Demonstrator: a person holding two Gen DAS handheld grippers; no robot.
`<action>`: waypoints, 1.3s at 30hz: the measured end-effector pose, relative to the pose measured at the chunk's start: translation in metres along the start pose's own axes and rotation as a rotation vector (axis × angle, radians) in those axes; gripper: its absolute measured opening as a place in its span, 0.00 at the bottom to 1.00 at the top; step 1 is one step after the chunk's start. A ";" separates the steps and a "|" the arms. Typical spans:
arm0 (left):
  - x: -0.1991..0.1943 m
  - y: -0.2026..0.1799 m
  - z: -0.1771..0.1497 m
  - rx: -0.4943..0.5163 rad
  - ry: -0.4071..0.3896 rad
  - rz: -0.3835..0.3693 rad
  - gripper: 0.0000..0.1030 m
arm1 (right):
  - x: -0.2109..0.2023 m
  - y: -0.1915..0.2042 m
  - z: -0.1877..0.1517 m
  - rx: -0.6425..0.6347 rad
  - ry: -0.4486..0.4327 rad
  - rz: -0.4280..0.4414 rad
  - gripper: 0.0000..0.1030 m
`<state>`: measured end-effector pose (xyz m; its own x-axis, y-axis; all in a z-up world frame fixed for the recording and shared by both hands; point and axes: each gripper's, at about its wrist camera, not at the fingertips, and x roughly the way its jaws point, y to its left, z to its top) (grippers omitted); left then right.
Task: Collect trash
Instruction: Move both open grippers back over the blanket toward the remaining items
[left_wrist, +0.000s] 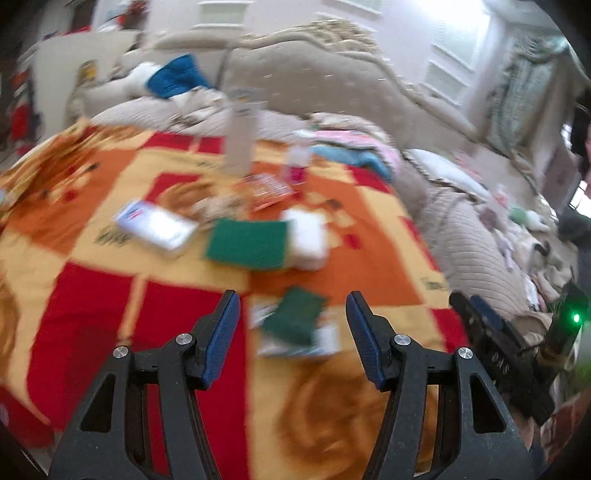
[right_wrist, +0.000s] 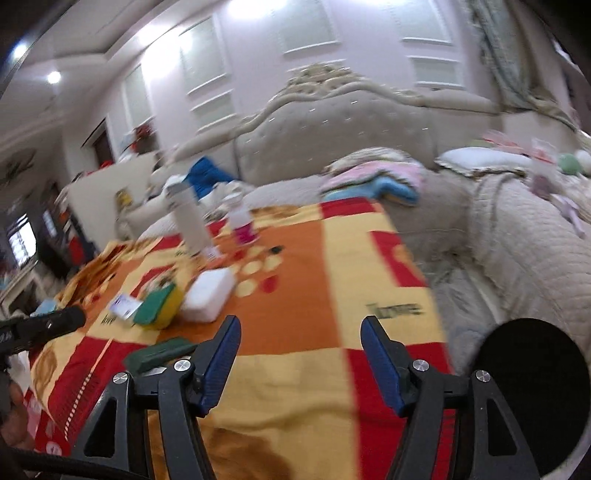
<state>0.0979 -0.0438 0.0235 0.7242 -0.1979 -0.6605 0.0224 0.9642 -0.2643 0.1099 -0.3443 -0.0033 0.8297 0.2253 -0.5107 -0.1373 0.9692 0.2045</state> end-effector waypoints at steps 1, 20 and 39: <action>-0.003 0.013 -0.006 -0.018 0.011 0.012 0.57 | 0.008 0.008 0.000 -0.008 0.008 0.013 0.63; -0.026 0.058 -0.018 -0.102 -0.024 0.062 0.57 | 0.035 0.041 0.000 0.026 0.019 -0.012 0.66; -0.023 0.068 -0.019 -0.212 -0.076 0.116 0.58 | 0.038 0.054 -0.001 0.013 0.070 0.106 0.70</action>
<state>0.0699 0.0233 0.0073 0.7635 -0.0667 -0.6423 -0.2032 0.9193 -0.3370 0.1331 -0.2832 -0.0127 0.7712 0.3331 -0.5425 -0.2149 0.9384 0.2707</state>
